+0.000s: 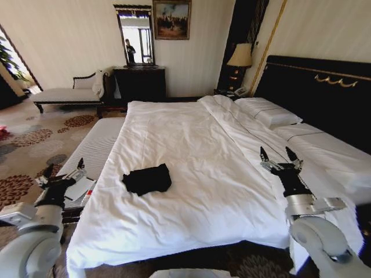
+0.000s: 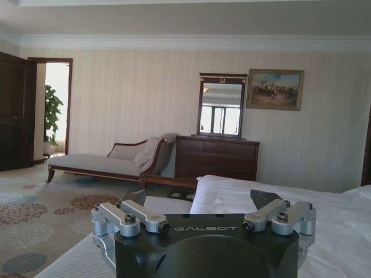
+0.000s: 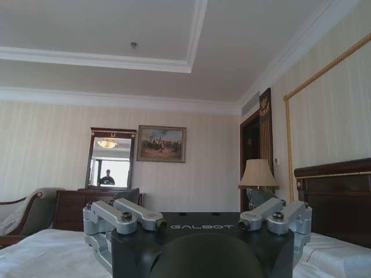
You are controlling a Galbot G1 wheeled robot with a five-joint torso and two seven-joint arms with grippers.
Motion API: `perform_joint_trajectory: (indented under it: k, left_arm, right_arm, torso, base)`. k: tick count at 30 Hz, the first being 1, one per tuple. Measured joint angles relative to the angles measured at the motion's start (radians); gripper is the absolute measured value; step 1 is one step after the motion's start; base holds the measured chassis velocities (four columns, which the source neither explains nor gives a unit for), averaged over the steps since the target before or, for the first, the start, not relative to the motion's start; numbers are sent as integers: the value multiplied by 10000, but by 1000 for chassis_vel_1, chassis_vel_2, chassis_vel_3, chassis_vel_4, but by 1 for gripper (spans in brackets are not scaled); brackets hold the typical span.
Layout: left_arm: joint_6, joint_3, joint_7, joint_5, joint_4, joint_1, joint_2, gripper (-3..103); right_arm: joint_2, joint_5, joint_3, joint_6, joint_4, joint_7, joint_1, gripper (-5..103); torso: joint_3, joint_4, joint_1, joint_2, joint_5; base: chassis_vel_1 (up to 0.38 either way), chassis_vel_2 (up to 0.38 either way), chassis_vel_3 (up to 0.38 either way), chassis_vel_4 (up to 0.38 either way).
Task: Fold the clothes on the bed.
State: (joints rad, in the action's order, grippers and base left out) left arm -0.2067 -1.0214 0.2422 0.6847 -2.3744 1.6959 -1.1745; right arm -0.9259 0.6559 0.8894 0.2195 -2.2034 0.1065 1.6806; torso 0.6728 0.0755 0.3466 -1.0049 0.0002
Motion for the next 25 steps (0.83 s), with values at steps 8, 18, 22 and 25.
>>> perform_joint_trajectory:
  k: [8, 18, 22, 25]
  left_arm:
    - [21, 1, -630, -41, 74, 410, -260, 100]
    - [7, -7, -633, -2, 70, 400, -241, 100]
    - [-2, -10, -631, 10, 68, 394, -232, 100]
    - [-7, -12, -630, 14, 67, 392, -228, 100]
  right_arm:
    - [70, -455, -292, 9, 366, -55, -187, 100]
    - [72, -448, -320, -32, 379, -51, -226, 100]
    - [73, -432, -323, -39, 379, -46, -232, 100]
    - [75, -426, -325, -41, 379, -44, -234, 100]
  torso:
    - [1, -3, 1, 1, 0]
    - [1, -2, 0, 1, -2]
    - [1, -2, 1, 1, -2]
    - [1, -2, 0, 1, -2]
  base:
    - [0, 0, 0, 0]
    - [0, 0, 0, 0]
    - [0, 0, 0, 0]
    - [0, 0, 0, 0]
